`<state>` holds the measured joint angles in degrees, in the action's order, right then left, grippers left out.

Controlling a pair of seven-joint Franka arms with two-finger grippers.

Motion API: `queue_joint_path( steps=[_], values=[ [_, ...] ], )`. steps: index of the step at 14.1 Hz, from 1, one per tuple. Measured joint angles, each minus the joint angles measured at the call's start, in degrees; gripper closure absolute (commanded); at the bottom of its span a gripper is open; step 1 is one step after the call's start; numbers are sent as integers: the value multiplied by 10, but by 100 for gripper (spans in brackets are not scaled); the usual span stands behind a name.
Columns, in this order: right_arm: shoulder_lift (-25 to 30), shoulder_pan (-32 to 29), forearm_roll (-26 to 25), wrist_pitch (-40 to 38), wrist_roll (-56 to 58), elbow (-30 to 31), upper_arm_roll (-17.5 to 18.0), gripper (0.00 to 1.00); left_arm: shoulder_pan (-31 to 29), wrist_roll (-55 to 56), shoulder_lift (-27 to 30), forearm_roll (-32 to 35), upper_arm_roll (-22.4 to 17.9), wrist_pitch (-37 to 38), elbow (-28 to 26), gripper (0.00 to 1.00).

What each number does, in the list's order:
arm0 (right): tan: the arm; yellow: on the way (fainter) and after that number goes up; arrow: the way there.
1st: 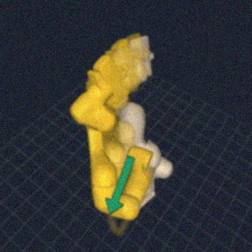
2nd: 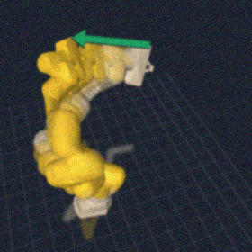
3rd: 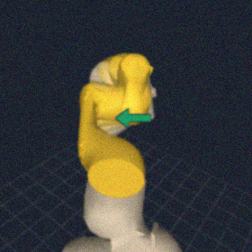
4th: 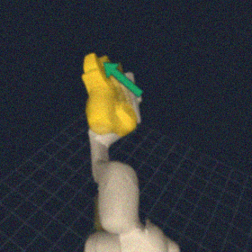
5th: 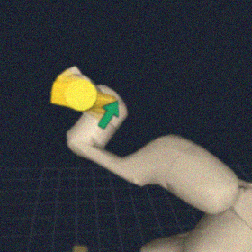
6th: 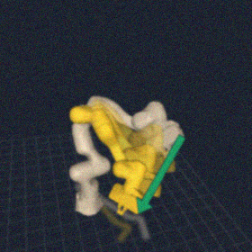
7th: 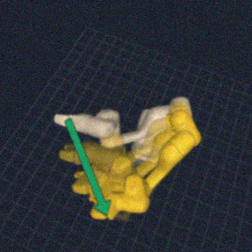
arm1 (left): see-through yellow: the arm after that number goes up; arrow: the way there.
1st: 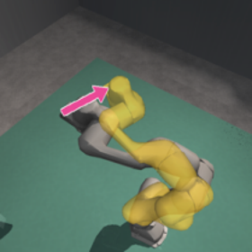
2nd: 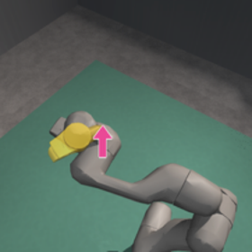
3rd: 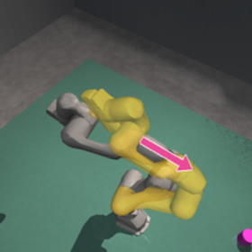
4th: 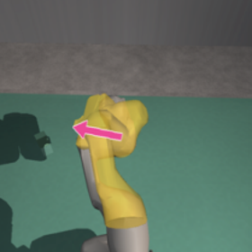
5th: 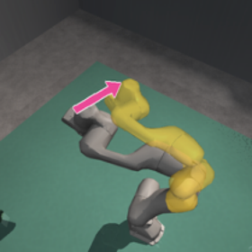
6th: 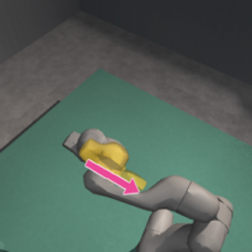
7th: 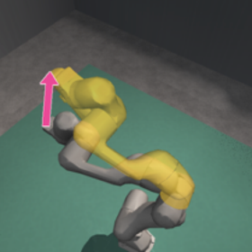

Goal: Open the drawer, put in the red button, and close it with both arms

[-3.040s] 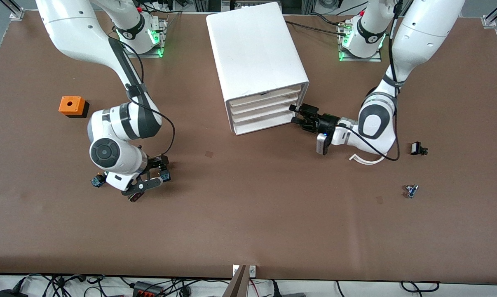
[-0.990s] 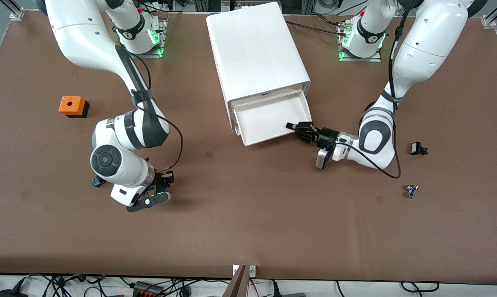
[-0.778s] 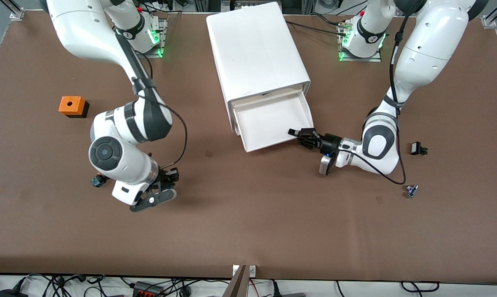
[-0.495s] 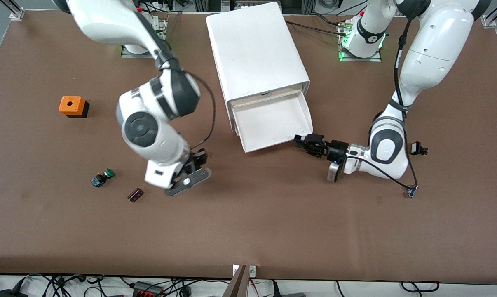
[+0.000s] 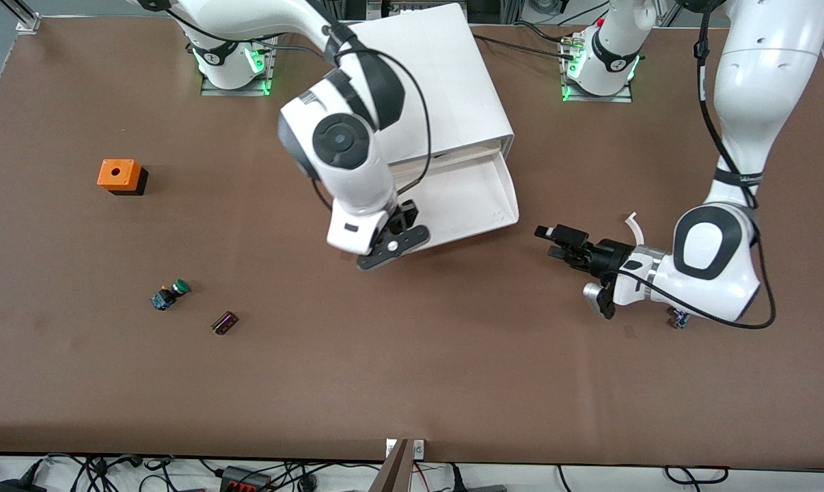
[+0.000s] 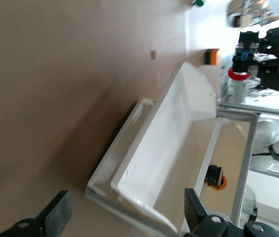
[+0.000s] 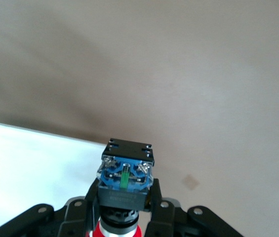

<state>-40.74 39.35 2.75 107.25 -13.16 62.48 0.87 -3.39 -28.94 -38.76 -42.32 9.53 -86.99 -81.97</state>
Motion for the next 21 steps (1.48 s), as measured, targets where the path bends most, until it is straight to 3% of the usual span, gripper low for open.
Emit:
queue_joint_path(
  steps=[6, 12, 16, 19, 20, 21],
  values=[
    [-6, 72, 0, 35, -98, -2, 0, 100, 6, 141, 54, 211, 5, 67, 35, 0],
    [-41, 88, 0, 61, -118, -3, 0, 100, 6, 183, 114, 402, 6, 130, 48, 0],
    [-57, 100, 0, 61, -118, -4, 0, 100, 9, 187, 128, 443, 4, 129, 113, 0],
    [-66, 104, 0, 61, -118, -4, -1, 100, 5, 187, 115, 443, 1, 125, 128, 0],
    [-67, 104, 0, 60, -118, -4, -2, 71, 5, 188, 111, 443, 1, 124, 129, 0],
    [-67, 104, 0, 59, -118, -4, -2, 1, 6, 188, 109, 443, 1, 123, 129, 0]
  ],
)
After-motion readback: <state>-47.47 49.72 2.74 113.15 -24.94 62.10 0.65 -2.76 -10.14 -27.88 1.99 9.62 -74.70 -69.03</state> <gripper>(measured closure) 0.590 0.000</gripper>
